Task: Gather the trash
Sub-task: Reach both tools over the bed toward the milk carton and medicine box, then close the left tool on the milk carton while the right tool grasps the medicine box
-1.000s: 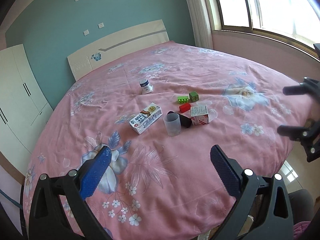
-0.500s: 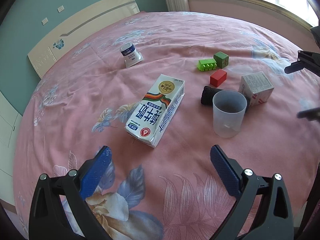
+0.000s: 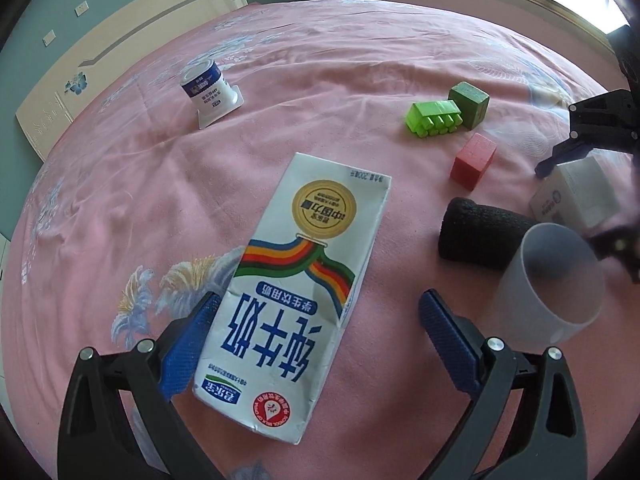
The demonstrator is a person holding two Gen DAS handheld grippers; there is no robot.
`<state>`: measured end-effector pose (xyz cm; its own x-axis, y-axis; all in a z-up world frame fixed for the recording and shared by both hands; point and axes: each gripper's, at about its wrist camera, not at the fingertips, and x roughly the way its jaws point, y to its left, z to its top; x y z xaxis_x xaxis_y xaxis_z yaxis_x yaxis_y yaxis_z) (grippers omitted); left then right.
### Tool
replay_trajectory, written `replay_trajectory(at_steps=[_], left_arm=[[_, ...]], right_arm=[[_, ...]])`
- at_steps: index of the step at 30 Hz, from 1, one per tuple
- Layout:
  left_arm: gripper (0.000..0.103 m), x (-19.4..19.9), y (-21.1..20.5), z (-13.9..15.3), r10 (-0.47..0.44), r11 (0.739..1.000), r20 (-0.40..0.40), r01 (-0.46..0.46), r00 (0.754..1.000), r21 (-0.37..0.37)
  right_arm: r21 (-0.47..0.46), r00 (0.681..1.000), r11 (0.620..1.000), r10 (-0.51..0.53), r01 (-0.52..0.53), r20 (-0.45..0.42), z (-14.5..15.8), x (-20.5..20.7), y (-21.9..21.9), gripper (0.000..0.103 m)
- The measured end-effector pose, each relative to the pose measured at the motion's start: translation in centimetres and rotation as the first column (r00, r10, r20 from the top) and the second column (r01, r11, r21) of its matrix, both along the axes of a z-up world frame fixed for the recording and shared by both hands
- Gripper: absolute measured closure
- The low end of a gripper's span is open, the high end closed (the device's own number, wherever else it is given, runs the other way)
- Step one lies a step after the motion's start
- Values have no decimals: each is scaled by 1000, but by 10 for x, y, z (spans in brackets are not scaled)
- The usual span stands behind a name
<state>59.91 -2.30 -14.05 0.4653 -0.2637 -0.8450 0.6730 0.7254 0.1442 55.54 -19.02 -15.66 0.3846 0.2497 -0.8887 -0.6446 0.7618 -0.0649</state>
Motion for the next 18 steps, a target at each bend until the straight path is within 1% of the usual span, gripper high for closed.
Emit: replay_trajectory(at_steps=[1, 2, 3, 4, 5, 8, 11, 14, 16, 18], left_arm=[[6, 0, -1, 0, 8, 1000, 0, -8, 1000, -6], [17, 0, -1, 0, 21, 1000, -5, -21, 1000, -8], [34, 3, -1, 0, 39, 999, -13, -39, 999, -11], [43, 4, 0, 1, 62, 998, -22, -62, 998, -15], [48, 7, 2, 1, 92, 995, -37, -93, 995, -27], [52, 3, 6, 5, 161, 983, -71, -166, 984, -73], [53, -15, 5, 11, 219, 974, -8, -219, 976, -59], [53, -33, 7, 19, 289, 956, 12, -288, 957, -62], [53, -47, 7, 29, 327, 944, 42, -324, 944, -53], [53, -61, 6, 45, 354, 935, 71, -350, 933, -62]], right_arm=[[7, 1000, 1000, 1, -1, -1, 1, 0, 0, 49], [7, 1000, 1000, -4, 4, 3, 2, 0, 0, 54], [10, 1000, 1000, -12, 12, 6, 2, -2, 0, 57], [15, 1000, 1000, -20, 20, 5, 3, -3, -1, 58], [20, 1000, 999, -30, 30, 5, 3, -4, -2, 58], [29, 998, 998, -61, 61, 10, 5, -16, -5, 58], [38, 996, 995, -89, 88, 22, 11, -28, -9, 58], [39, 994, 994, -100, 98, 38, 21, -43, -10, 58], [31, 993, 994, -102, 101, 56, 32, -55, -11, 58], [32, 991, 993, -114, 112, 72, 47, -65, -11, 58]])
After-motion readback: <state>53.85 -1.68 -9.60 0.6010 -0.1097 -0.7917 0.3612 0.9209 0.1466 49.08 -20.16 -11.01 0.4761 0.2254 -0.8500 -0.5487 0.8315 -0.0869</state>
